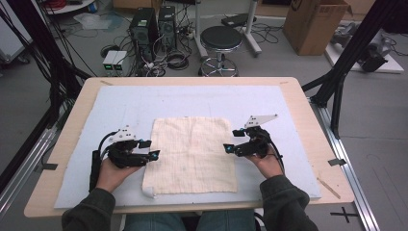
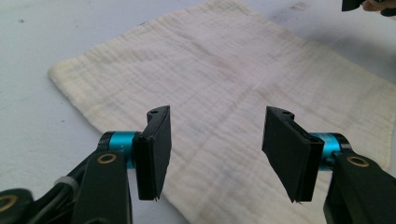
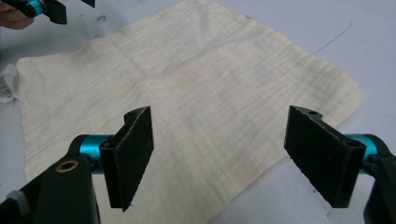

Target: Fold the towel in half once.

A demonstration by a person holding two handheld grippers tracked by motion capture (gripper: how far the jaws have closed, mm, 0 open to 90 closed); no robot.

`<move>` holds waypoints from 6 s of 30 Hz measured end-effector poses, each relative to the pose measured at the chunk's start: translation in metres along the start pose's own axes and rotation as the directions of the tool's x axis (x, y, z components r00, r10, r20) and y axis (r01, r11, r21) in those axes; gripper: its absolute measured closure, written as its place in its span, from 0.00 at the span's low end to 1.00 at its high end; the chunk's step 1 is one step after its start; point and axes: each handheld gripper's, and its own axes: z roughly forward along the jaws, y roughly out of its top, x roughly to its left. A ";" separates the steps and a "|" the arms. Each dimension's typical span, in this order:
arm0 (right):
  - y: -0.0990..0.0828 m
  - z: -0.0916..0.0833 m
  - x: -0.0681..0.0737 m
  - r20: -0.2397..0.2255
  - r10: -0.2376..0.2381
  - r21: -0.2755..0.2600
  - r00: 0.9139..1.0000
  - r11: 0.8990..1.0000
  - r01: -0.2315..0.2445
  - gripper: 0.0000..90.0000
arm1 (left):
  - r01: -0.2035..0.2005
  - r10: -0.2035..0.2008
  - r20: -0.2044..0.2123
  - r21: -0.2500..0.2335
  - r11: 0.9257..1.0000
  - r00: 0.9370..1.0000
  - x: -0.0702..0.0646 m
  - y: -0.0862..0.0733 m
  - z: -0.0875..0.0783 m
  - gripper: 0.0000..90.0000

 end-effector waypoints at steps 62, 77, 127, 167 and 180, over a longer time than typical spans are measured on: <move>0.028 0.070 -0.091 0.152 0.142 0.190 0.978 0.967 -0.170 0.94 | 0.197 -0.165 -0.285 0.088 0.976 0.944 0.088 0.031 0.089 0.96; 0.036 0.054 -0.096 0.157 0.153 0.117 0.976 0.978 -0.173 0.96 | 0.226 -0.223 -0.271 -0.019 0.974 0.936 0.095 0.039 0.071 0.97; 0.037 0.012 -0.062 -0.036 0.124 -0.010 0.992 0.992 -0.125 0.96 | 0.087 -0.097 -0.146 -0.072 0.994 0.984 0.057 0.035 0.022 0.97; 0.022 -0.009 -0.030 -0.115 0.071 0.032 0.991 0.997 -0.068 0.96 | 0.004 -0.010 -0.073 -0.076 0.997 0.997 0.028 0.004 -0.011 0.97; 0.012 -0.015 -0.020 -0.127 0.051 0.025 0.991 0.999 -0.049 0.95 | -0.031 0.028 -0.053 -0.063 0.997 0.998 0.014 -0.005 -0.019 0.97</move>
